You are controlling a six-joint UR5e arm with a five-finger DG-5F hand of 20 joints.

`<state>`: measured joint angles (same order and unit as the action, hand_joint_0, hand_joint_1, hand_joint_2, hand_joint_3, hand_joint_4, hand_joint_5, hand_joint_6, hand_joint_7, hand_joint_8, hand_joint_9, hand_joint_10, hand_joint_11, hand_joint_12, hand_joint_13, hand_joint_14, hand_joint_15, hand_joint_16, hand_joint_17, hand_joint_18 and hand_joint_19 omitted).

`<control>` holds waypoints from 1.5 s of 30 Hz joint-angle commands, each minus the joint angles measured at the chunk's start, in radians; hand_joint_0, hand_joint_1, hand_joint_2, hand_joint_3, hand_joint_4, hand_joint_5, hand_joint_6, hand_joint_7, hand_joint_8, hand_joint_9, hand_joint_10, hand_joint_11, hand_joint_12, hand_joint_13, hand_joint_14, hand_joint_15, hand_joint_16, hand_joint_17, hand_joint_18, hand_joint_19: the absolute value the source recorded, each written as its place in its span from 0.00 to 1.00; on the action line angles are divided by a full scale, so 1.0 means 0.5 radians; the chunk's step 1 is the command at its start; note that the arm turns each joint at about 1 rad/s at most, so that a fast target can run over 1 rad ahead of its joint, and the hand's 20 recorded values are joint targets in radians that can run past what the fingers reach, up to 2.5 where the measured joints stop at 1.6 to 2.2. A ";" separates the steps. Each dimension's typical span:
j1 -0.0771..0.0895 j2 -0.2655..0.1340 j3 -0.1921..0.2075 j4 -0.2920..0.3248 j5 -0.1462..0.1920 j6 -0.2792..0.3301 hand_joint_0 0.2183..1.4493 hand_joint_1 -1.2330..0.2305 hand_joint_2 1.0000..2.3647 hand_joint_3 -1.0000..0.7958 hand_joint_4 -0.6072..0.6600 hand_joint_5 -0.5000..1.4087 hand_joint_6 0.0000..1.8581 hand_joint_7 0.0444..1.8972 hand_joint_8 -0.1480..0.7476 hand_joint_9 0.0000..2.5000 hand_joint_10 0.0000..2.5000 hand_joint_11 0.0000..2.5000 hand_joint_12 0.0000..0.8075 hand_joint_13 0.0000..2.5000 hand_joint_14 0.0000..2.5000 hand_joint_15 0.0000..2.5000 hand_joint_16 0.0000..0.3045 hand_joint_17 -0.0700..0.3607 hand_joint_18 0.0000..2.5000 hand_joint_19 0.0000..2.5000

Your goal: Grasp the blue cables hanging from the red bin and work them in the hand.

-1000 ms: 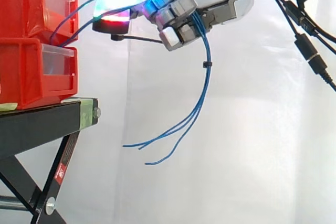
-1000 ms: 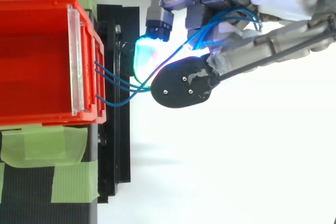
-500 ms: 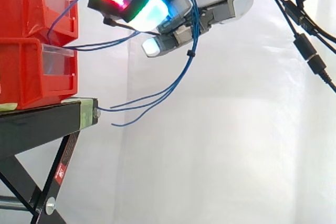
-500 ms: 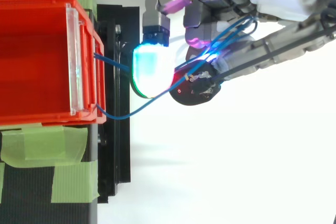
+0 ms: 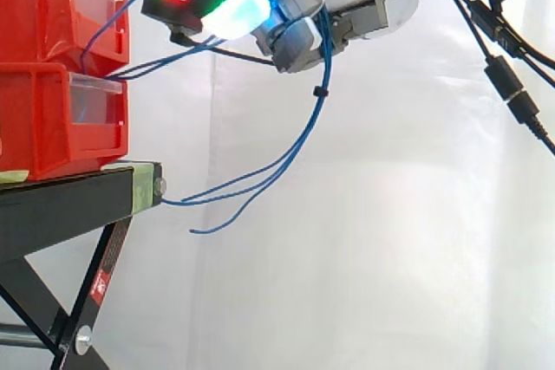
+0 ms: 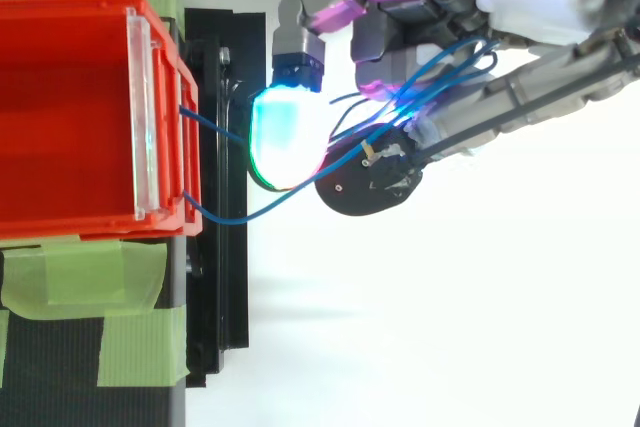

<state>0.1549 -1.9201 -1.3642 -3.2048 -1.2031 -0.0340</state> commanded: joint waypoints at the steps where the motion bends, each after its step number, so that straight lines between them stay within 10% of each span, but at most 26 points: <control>1: 0.000 -0.001 0.001 -0.002 0.001 0.000 0.57 0.34 0.01 0.43 0.71 0.39 0.19 0.65 0.65 0.10 1.00 1.00 0.59 0.22 1.00 0.58 0.19 0.46 0.45 0.52; 24: 0.000 -0.001 0.001 0.001 0.001 -0.036 0.49 0.36 0.00 0.38 0.73 0.39 0.16 0.66 0.68 0.11 1.00 1.00 0.64 0.23 1.00 0.58 0.23 0.53 0.43 0.41; 30: 0.000 -0.001 0.001 0.001 0.001 -0.036 0.46 0.38 0.00 0.50 0.76 0.39 0.18 0.64 0.70 0.11 1.00 1.00 0.68 0.24 1.00 0.57 0.27 0.59 0.44 0.36; 37: 0.000 -0.001 0.001 0.004 -0.002 -0.036 0.41 0.38 0.01 0.26 0.73 0.38 0.15 0.67 0.68 0.10 1.00 1.00 0.64 0.22 1.00 0.60 0.23 0.53 0.43 0.48; 45: 0.000 -0.001 0.001 0.007 0.001 -0.036 0.40 0.38 0.01 0.21 0.72 0.38 0.13 0.68 0.66 0.10 1.00 1.00 0.62 0.21 1.00 0.61 0.21 0.50 0.42 0.55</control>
<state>0.1549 -1.9209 -1.3643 -3.2023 -1.2033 -0.0521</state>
